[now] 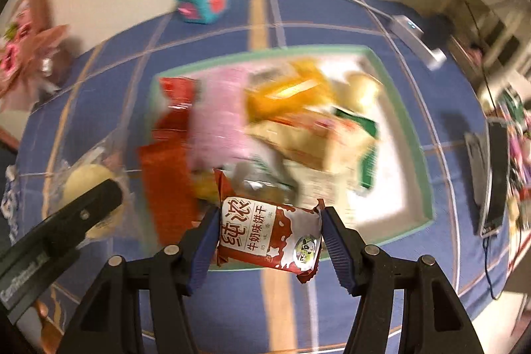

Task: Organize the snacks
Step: 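Carry both items over the tray and lower them in, then open both tools and withdraw them from the tray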

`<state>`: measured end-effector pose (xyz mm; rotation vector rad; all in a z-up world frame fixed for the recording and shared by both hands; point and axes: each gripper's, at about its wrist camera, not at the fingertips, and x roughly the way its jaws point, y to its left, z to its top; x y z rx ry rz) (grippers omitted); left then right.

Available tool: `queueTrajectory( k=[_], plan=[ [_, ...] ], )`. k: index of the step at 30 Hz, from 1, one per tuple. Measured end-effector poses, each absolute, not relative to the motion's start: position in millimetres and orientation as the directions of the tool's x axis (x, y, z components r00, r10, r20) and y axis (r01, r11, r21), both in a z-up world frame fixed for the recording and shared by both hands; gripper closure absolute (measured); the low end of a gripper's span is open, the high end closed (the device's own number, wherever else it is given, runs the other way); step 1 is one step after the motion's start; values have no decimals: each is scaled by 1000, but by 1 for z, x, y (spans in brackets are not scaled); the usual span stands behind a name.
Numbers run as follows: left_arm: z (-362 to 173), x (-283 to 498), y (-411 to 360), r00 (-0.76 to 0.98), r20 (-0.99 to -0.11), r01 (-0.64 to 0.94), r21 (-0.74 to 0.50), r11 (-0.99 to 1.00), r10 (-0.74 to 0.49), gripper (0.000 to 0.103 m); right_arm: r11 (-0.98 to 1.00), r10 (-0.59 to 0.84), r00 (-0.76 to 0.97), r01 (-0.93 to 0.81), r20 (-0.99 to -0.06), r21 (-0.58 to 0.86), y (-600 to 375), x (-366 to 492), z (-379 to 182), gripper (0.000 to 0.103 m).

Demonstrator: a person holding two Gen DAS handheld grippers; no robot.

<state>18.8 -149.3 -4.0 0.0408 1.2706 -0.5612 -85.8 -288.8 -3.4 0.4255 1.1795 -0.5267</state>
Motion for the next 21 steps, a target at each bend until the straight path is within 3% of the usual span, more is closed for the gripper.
queueTrajectory(
  k=[7,13,17,21],
  plan=[
    [-40,15,-172,69,-915,414,-336,846,-398,40,784,-146,267,619,-953,53,-309,-95,-24,39],
    [-45,15,-163,38,-916,392,-355,849,-400,29,790,-159,268,612,-950,40,-304,-95,-23,30],
    [-44,10,-150,13,-906,376,-388,841,-424,27,794,-166,256,608,-952,25,-298,-97,-25,25],
    [-34,3,-139,49,-901,381,-382,842,-431,8,783,-151,264,621,-953,48,-297,-106,-28,9]
  ],
)
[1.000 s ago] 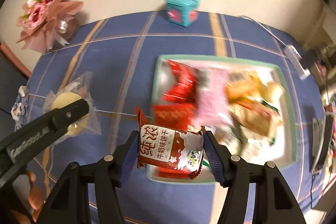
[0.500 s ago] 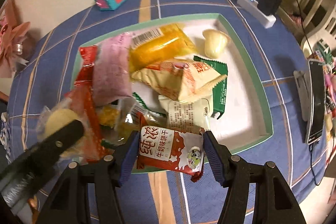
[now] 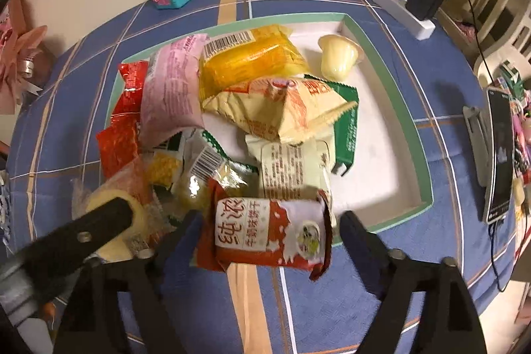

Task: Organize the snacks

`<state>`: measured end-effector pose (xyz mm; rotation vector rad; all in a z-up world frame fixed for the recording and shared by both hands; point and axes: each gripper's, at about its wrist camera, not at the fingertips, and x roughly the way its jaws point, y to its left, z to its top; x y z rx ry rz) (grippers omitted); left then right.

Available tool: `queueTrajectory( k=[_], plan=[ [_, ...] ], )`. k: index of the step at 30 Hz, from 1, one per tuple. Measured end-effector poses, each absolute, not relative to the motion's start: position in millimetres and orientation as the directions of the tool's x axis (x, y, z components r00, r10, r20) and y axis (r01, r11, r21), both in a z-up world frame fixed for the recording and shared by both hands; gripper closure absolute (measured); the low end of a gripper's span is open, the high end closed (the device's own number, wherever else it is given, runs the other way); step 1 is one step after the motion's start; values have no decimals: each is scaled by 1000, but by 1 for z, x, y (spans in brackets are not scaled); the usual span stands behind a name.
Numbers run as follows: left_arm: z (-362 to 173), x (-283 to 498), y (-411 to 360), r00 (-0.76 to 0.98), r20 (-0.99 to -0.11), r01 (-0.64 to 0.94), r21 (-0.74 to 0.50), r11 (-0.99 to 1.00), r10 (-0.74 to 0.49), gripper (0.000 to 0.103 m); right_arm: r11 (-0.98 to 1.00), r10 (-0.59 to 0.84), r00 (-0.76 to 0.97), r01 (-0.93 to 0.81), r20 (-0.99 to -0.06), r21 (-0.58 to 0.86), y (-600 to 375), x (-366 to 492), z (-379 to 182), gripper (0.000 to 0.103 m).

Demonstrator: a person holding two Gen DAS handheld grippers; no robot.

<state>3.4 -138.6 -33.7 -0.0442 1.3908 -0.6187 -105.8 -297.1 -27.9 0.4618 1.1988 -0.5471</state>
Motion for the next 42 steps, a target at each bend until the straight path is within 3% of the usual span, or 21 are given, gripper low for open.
queueTrajectory(
  k=[3,5,9,18,42],
  plan=[
    [-23,-2,-127,77,-892,383,-386,839,-446,6,779,-146,289,623,-946,70,-292,-113,-23,1],
    [-16,-5,-117,114,-892,374,-369,851,-437,1,775,-150,302,627,-941,78,-288,-118,-20,0],
    [-7,-9,-102,231,-918,385,-219,896,-323,0,775,-156,309,627,-938,78,-273,-133,-14,0],
    [-11,-24,-74,320,-940,386,17,922,-116,0,779,-151,336,619,-929,98,-244,-160,-5,0],
    [-2,-40,-59,376,-924,384,90,919,-67,0,821,-171,386,564,-907,85,-215,-169,19,0]
  ],
)
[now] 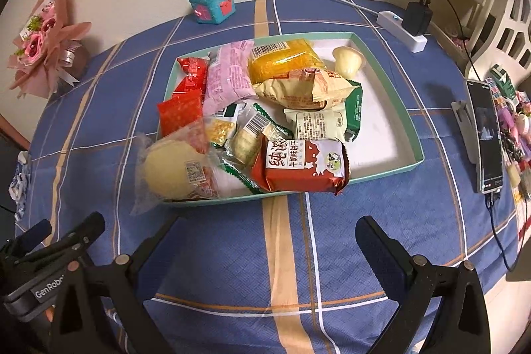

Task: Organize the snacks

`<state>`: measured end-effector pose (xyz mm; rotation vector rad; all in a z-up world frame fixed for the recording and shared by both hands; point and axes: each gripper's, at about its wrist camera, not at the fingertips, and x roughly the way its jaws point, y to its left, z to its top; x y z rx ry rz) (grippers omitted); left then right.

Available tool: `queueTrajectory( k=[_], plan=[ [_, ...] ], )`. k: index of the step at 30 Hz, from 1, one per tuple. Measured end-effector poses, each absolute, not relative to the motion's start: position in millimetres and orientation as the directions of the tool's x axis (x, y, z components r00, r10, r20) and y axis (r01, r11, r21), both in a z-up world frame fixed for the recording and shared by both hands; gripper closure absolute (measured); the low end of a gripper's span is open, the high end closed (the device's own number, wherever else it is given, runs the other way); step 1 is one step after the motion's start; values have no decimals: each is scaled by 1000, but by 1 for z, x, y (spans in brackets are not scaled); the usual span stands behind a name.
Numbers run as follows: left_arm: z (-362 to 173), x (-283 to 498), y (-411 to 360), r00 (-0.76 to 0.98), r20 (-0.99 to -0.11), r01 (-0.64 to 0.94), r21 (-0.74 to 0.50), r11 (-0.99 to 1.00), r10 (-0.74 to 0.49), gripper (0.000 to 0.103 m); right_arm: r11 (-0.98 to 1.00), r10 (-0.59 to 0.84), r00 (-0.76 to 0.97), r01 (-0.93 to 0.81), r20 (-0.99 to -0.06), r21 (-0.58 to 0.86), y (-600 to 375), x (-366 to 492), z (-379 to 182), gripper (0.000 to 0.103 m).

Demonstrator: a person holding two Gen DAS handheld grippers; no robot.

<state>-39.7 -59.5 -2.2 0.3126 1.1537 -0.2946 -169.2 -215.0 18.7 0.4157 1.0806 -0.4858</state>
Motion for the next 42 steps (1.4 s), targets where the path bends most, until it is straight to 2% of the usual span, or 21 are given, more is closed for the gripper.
queueTrajectory(
  k=[42],
  plan=[
    [-1,-34,-58,386,-921,322,84,943,-50,0,829,-178,385,554,-906,73,-216,-162,18,0]
  ],
)
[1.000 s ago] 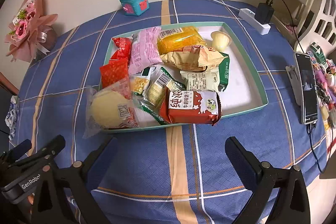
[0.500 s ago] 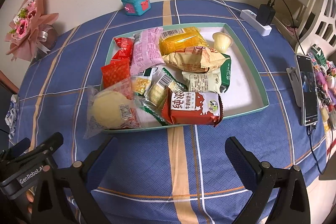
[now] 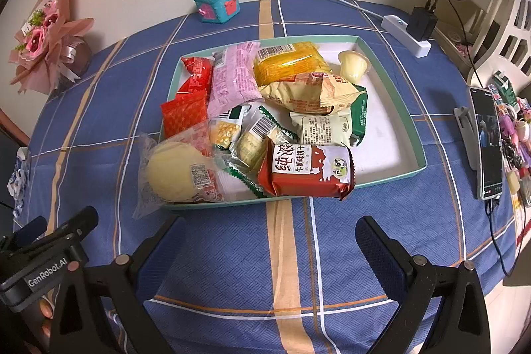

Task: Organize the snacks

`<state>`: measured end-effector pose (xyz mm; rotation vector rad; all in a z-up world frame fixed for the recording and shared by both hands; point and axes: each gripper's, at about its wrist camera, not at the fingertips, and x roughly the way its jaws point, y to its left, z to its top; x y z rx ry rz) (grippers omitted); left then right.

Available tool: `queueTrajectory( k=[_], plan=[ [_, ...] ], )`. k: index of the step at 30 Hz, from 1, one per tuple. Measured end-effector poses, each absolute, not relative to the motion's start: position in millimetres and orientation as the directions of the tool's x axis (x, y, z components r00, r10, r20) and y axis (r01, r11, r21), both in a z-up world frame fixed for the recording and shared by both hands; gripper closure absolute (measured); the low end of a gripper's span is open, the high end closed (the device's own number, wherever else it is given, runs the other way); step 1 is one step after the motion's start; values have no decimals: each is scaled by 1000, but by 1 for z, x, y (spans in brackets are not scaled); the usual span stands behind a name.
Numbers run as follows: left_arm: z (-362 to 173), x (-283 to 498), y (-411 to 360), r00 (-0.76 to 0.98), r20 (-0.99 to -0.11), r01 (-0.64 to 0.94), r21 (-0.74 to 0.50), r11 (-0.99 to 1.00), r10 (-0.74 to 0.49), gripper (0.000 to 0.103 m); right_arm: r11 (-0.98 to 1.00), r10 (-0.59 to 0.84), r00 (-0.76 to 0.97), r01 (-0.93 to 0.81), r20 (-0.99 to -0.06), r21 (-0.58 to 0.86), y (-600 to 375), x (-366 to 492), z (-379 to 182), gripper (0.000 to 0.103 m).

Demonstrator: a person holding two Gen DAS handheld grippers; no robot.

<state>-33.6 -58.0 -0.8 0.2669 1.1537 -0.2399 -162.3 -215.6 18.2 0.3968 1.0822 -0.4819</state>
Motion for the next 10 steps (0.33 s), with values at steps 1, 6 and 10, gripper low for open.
queueTrajectory(
  k=[1,6,10],
  plan=[
    [0,-34,-58,388,-920,322,81,943,-53,0,829,-178,385,555,-906,73,-215,-162,18,0],
    [2,-36,-63,392,-918,326,72,942,-66,0,826,-180,384,558,-906,73,-214,-162,18,0],
    [3,-34,-60,396,-916,315,64,947,-69,0,826,-179,384,558,-906,73,-214,-162,18,0]
  ],
)
